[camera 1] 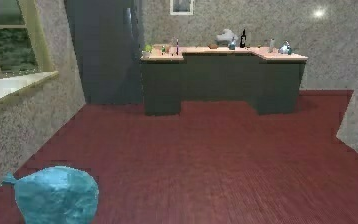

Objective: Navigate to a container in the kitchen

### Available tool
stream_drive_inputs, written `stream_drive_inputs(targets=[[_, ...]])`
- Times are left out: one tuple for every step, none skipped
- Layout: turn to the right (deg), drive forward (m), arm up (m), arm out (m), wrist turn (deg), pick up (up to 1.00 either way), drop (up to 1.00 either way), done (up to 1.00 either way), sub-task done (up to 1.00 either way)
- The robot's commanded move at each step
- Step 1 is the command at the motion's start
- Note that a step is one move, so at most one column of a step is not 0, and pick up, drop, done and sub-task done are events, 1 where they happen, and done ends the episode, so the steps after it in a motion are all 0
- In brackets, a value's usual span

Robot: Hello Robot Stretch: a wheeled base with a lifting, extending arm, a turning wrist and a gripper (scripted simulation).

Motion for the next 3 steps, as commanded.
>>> stream_drive_inputs(targets=[[0.0, 1.0, 0.0, 0.0, 0.0, 0.0, 0.0, 0.0, 0.0], [0.0, 0.5, 0.0, 0.0, 0.0, 0.0, 0.0, 0.0, 0.0], [-36.0, 0.0, 0.0, 0.0, 0.0, 0.0, 0.0, 0.0, 0.0]])
